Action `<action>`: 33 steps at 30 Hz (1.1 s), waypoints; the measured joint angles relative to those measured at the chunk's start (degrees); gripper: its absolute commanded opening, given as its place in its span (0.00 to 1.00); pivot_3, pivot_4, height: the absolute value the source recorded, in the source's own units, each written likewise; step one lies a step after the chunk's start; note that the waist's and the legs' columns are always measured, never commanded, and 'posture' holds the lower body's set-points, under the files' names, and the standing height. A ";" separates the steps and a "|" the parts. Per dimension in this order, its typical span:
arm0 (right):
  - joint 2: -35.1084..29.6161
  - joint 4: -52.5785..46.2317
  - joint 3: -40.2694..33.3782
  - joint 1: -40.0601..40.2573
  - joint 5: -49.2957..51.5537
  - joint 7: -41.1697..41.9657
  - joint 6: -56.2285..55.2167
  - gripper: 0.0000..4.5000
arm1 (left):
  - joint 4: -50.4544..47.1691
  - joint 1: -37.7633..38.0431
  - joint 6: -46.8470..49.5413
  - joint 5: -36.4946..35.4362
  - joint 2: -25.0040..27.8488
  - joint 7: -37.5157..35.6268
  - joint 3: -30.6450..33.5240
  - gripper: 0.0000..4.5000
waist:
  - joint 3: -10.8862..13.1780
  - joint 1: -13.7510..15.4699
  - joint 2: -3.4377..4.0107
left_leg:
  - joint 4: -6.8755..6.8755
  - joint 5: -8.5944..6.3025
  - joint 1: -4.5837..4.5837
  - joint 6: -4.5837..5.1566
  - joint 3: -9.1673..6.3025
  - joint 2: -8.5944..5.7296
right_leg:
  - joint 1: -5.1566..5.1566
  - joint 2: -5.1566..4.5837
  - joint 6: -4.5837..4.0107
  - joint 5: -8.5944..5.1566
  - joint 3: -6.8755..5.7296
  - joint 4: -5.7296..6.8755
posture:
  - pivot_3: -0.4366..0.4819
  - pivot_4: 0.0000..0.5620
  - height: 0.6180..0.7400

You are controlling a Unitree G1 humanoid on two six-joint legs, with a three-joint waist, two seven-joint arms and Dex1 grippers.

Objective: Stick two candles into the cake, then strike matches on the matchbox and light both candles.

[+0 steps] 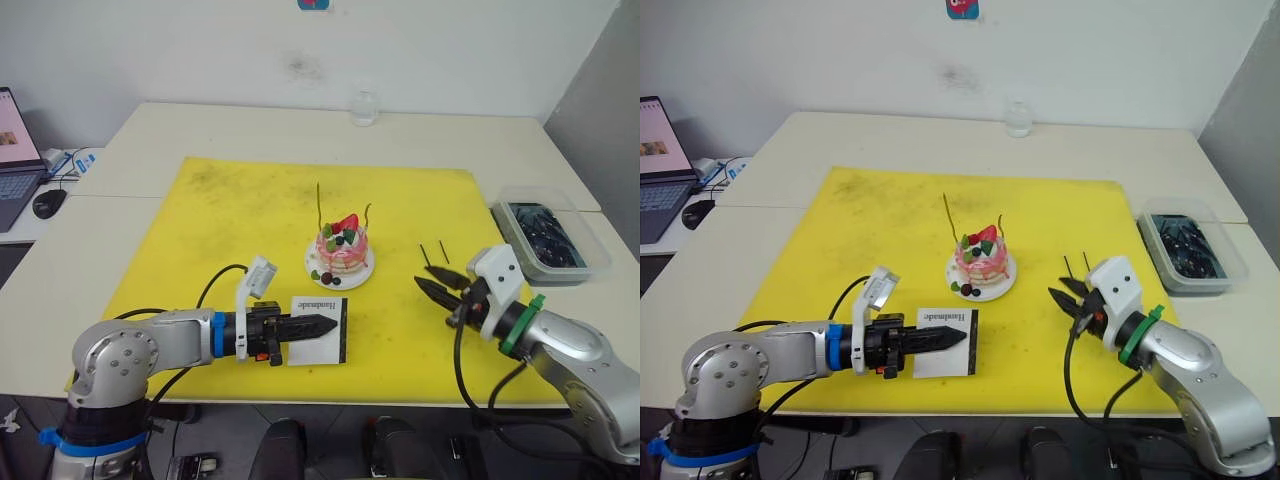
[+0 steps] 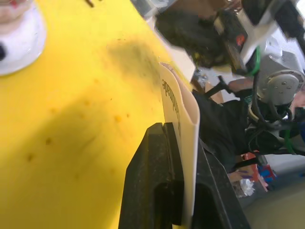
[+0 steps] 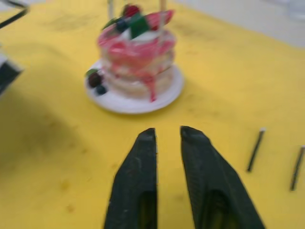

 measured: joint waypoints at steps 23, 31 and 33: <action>16.88 30.98 5.06 -14.51 -16.56 -15.46 -7.71 0.65 | -1.93 2.98 -7.81 1.69 0.73 3.69 -2.74 0.00 | 0.01 -0.29 0.02 | -0.06 0.00 0.00 0.00 0.04 0.02 | -0.04 0.05 0.09 0.06 0.03 0.10 | 0.48 0.27 1.00; 19.17 31.17 4.85 -15.10 -16.61 -17.11 -5.74 0.37 | -0.54 1.94 -8.78 2.23 0.64 3.76 -3.32 0.00 | 0.00 -0.50 0.03 | -0.06 0.00 0.00 0.00 0.03 0.02 | -0.03 0.05 0.09 0.06 0.02 0.12 | 0.48 0.27 1.00; 19.78 30.77 4.83 -15.10 -16.58 -17.65 -4.90 0.19 | -0.18 1.88 -8.78 2.23 0.61 3.78 -3.33 0.00 | 0.00 -0.50 0.03 | -0.05 0.00 0.00 0.00 0.04 0.01 | -0.02 0.05 0.10 0.07 0.02 0.11 | 0.48 0.27 1.00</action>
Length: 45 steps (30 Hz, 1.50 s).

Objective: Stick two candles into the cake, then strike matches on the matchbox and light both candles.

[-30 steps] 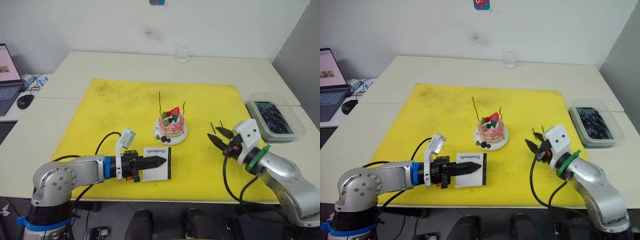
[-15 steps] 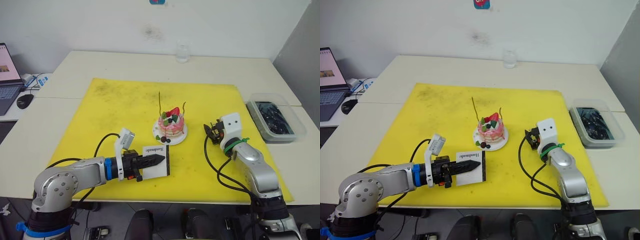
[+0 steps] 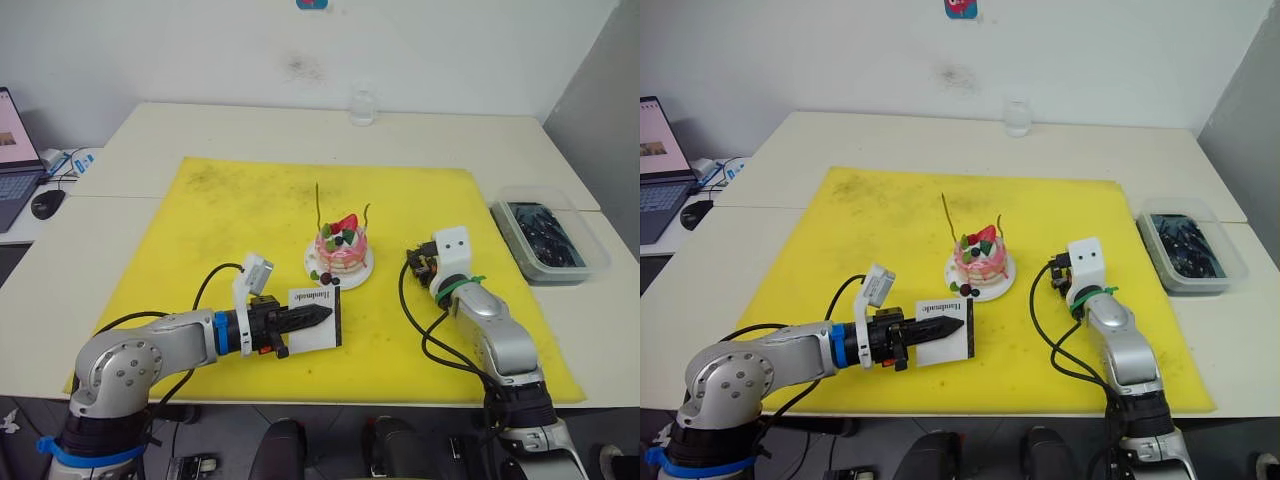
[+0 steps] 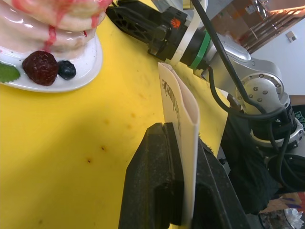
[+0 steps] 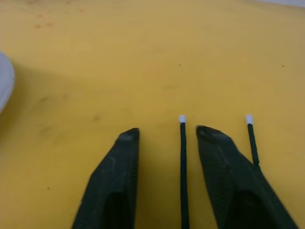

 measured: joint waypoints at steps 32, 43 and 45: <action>-16.04 -43.30 0.04 15.03 14.28 16.01 17.36 0.01 | 0.75 -3.16 -0.44 1.81 0.66 -3.39 -4.04 0.00 | 0.01 -0.33 0.01 | 0.01 0.00 0.07 0.00 -0.01 0.02 | 0.02 -0.01 -0.06 -0.04 -0.01 -0.01 | 0.48 0.27 1.00; -31.84 -46.68 2.33 8.97 16.34 28.65 12.95 0.01 | 2.61 -8.69 -1.42 5.51 -1.74 -3.81 -6.91 0.00 | 0.02 -0.28 -0.02 | -0.05 -0.01 0.00 0.00 -0.07 -0.02 | 0.02 0.03 0.03 -0.05 -0.08 -0.12 | 0.48 0.27 1.00; -32.34 -46.83 3.75 8.22 16.51 29.33 13.08 0.01 | 2.62 -9.04 -1.51 6.26 -1.81 -3.92 -7.46 0.00 | 0.02 -0.29 -0.02 | -0.05 -0.01 0.00 -0.01 -0.06 -0.01 | 0.02 0.03 0.03 -0.05 -0.07 -0.11 | 0.48 0.27 1.00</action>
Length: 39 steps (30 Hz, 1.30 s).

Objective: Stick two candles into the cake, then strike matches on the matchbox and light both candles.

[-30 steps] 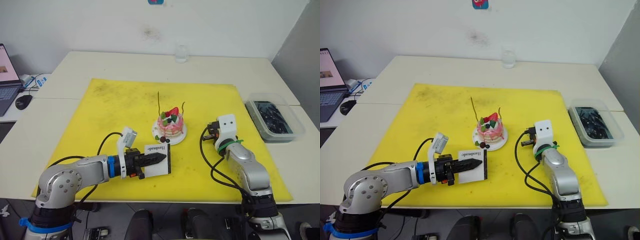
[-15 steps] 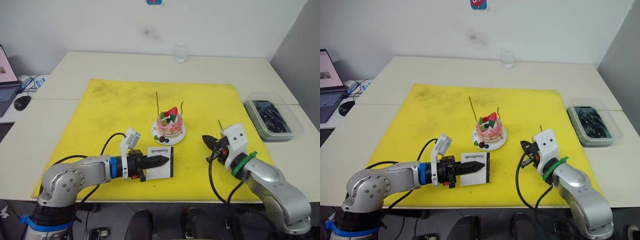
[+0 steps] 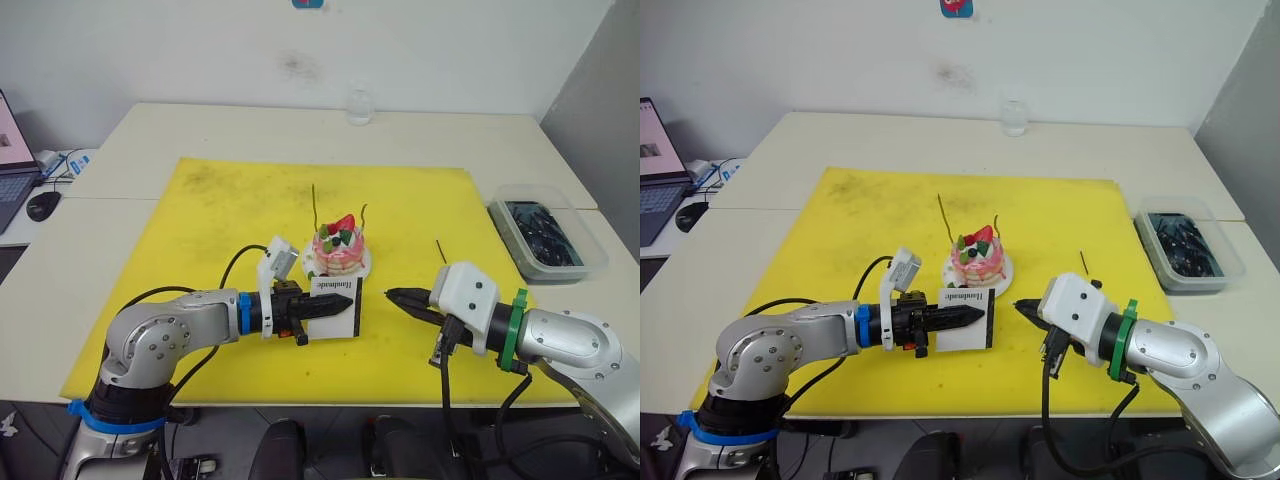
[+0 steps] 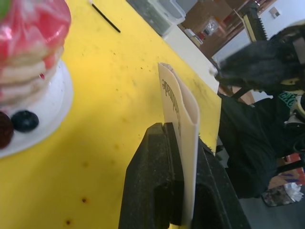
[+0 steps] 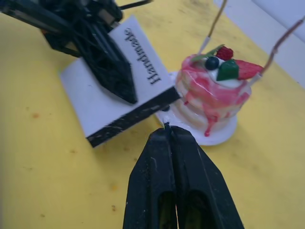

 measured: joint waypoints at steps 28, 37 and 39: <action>0.43 2.24 6.69 -4.01 -0.43 -2.85 4.40 0.01 | 0.87 -1.00 -3.54 6.24 -0.43 -4.80 -2.55 0.00 | 0.00 0.00 0.00 | 0.05 0.00 0.00 0.00 0.02 -0.01 | 0.01 -0.02 0.03 0.02 0.01 0.04 | 0.48 0.27 1.00; 1.85 3.07 6.63 -2.21 -0.25 -5.30 6.30 0.01 | 0.88 -0.97 -4.84 8.05 -0.62 -5.61 -3.69 0.00 | 0.00 0.00 0.00 | 0.06 0.00 0.00 0.00 0.01 -0.01 | 0.01 -0.03 0.03 0.02 0.02 0.06 | 0.48 0.27 1.00; 2.06 3.31 6.55 -2.18 -0.24 -5.89 6.79 0.01 | 0.90 -0.97 -4.88 8.43 -0.64 -5.78 -3.71 0.00 | 0.00 -0.01 0.00 | 0.06 0.00 0.01 0.00 0.02 -0.01 | 0.01 -0.02 0.04 0.02 0.02 0.07 | 0.48 0.27 1.00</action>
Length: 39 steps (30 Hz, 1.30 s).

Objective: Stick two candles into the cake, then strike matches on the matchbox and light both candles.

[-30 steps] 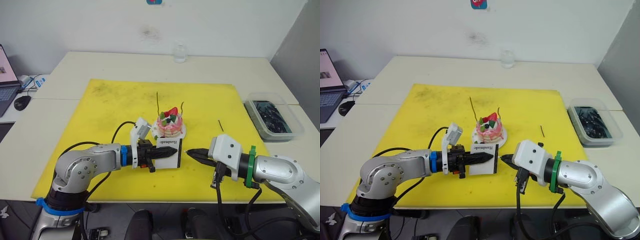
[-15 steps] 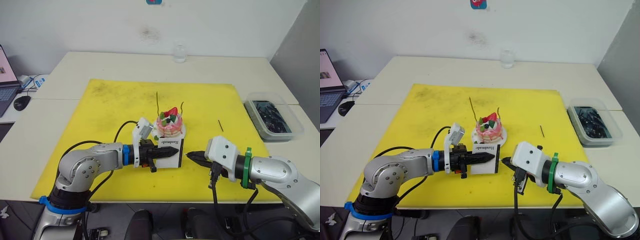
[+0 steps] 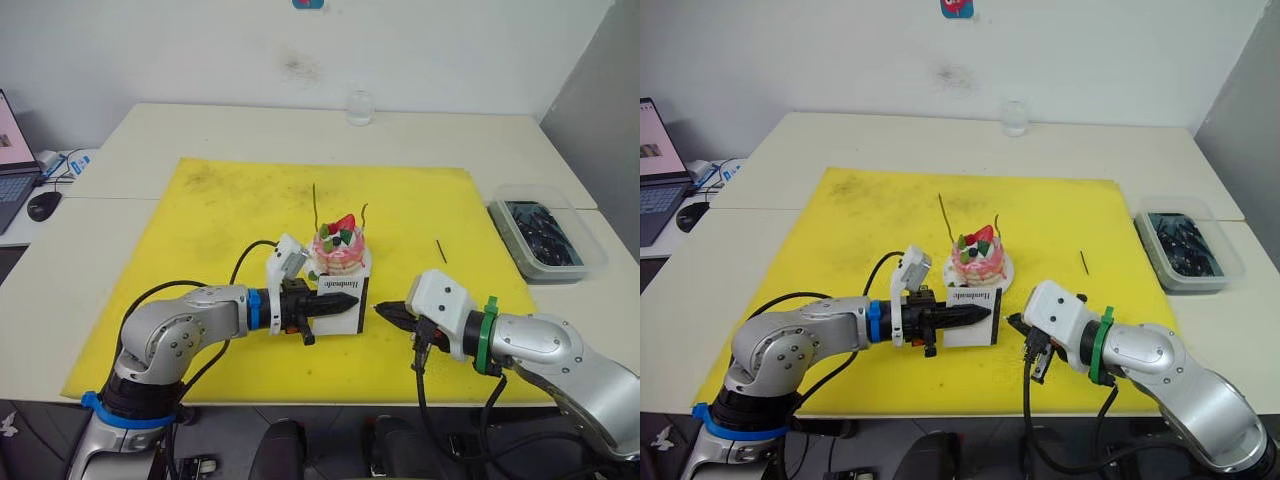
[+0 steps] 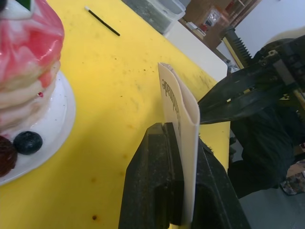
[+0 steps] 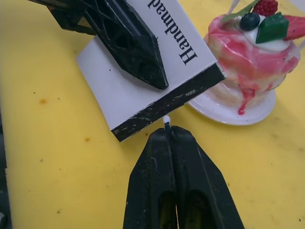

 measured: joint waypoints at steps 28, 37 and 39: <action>-0.74 0.00 1.85 -2.57 -0.47 1.02 -1.10 0.01 | 0.97 -0.42 0.03 1.07 -1.08 -1.45 -0.09 0.00 | 0.00 -0.01 0.00 | 0.01 0.00 -0.01 0.00 -0.01 0.00 | 0.00 0.02 0.00 0.00 -0.01 0.01 | 0.48 0.27 1.00; -0.69 0.82 3.45 -3.00 -2.43 1.10 -1.71 0.01 | 0.97 -0.53 0.16 1.06 -1.35 -1.51 -0.43 0.00 | 0.00 -0.01 0.00 | 0.03 0.00 -0.01 0.00 -0.01 0.00 | 0.00 0.02 0.01 0.00 0.00 0.02 | 0.48 0.27 1.00; -0.69 0.90 3.52 -3.03 -2.53 1.16 -1.79 0.01 | 0.97 -0.53 0.16 1.06 -1.35 -1.51 -0.43 0.00 | 0.00 -0.01 0.00 | 0.03 0.00 -0.01 0.00 -0.01 0.00 | 0.00 0.02 0.01 0.00 -0.01 0.02 | 0.48 0.27 1.00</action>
